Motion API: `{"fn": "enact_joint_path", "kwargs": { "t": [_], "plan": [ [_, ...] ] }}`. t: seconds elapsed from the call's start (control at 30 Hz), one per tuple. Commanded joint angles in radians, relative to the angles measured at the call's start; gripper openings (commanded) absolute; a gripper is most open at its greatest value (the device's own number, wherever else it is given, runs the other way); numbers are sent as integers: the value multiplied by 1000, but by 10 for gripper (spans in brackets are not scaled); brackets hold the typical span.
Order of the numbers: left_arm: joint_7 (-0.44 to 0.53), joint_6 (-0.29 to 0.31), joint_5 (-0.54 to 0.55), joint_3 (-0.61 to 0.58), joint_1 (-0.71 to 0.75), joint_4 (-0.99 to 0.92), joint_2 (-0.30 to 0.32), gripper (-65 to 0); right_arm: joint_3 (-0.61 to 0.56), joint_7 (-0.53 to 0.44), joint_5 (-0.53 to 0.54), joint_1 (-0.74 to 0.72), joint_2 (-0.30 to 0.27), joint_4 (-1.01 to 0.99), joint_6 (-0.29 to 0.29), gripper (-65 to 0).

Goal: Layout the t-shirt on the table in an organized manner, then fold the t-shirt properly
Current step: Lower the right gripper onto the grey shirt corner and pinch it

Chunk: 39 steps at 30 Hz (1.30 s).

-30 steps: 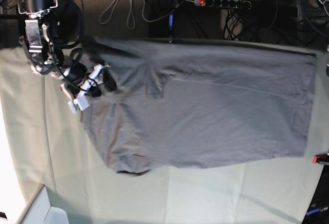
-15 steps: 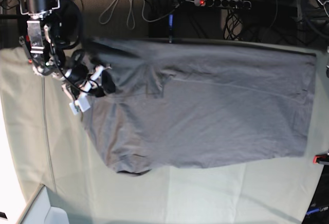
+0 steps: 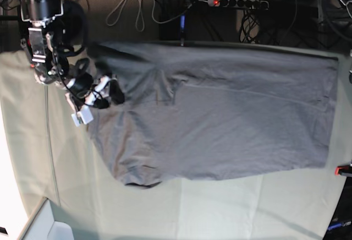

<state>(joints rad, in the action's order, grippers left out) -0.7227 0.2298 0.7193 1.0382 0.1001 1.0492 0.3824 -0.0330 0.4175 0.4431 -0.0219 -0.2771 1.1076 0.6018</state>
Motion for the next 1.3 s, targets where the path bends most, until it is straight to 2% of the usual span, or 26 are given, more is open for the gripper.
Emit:
{"fn": "enact_joint_path", "kwargs": {
  "t": [0.0,0.33,0.63,0.87,1.27],
  "plan": [
    [13,7,12,4,-3,16,28,-227,5,8,-11,-11,-18,-2,2,-292],
    [13,7,12,4,-6,16,26,-227,2,8,-10,-11,-27,-4,5,-310],
    [15,7,10,4,-7,16,28,-227,0,8,-8,-14,6,-4,5,-517],
    [16,7,12,4,-7,16,28,-227,5,8,-8,-17,12,-1,5,-650],
    [19,7,12,4,-9,16,28,-227,5,8,-10,-17,9,108,5,-650]
  ]
}}
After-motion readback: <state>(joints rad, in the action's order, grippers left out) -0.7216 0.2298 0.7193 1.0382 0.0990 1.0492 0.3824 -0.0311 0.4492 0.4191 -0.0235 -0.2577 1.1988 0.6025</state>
